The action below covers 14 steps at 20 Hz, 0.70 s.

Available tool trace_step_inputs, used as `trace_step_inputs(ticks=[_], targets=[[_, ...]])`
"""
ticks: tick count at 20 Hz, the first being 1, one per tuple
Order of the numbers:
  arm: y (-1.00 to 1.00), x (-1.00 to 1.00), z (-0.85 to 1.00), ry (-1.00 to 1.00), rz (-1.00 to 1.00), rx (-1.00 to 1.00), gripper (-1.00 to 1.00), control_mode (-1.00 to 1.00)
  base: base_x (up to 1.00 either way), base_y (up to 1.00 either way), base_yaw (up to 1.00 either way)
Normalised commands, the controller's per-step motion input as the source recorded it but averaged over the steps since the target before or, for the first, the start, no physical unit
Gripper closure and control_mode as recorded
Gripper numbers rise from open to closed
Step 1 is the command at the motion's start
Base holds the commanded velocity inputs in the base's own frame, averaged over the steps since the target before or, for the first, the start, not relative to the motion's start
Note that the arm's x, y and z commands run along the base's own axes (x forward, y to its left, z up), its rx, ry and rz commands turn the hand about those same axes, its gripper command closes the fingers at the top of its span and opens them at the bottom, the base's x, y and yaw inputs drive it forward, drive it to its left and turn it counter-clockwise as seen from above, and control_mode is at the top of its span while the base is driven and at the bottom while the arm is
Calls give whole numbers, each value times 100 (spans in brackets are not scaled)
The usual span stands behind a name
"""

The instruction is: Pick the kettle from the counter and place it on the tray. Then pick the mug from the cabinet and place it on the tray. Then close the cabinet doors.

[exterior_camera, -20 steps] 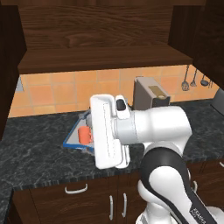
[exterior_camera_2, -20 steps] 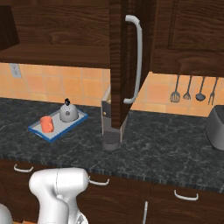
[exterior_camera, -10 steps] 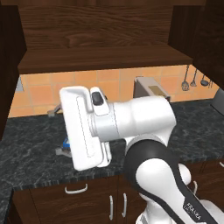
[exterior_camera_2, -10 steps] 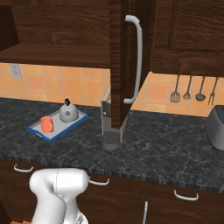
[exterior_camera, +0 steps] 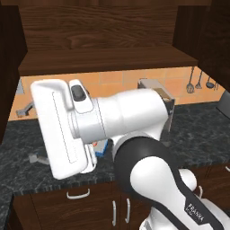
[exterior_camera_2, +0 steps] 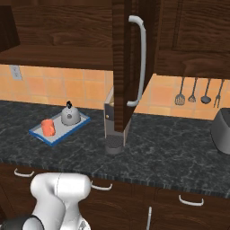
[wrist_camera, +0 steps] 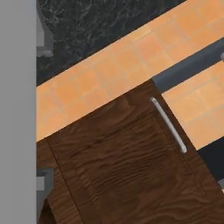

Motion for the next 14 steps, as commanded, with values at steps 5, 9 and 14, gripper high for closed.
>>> trace_step_inputs(ticks=[5,9,14], targets=[[43,-32,16,-26,14,0,-100,-100,0,0,0],[52,-3,3,-23,0,0,-100,-100,0,0,0],[40,-16,0,-26,0,0,-100,-100,0,0,0]])
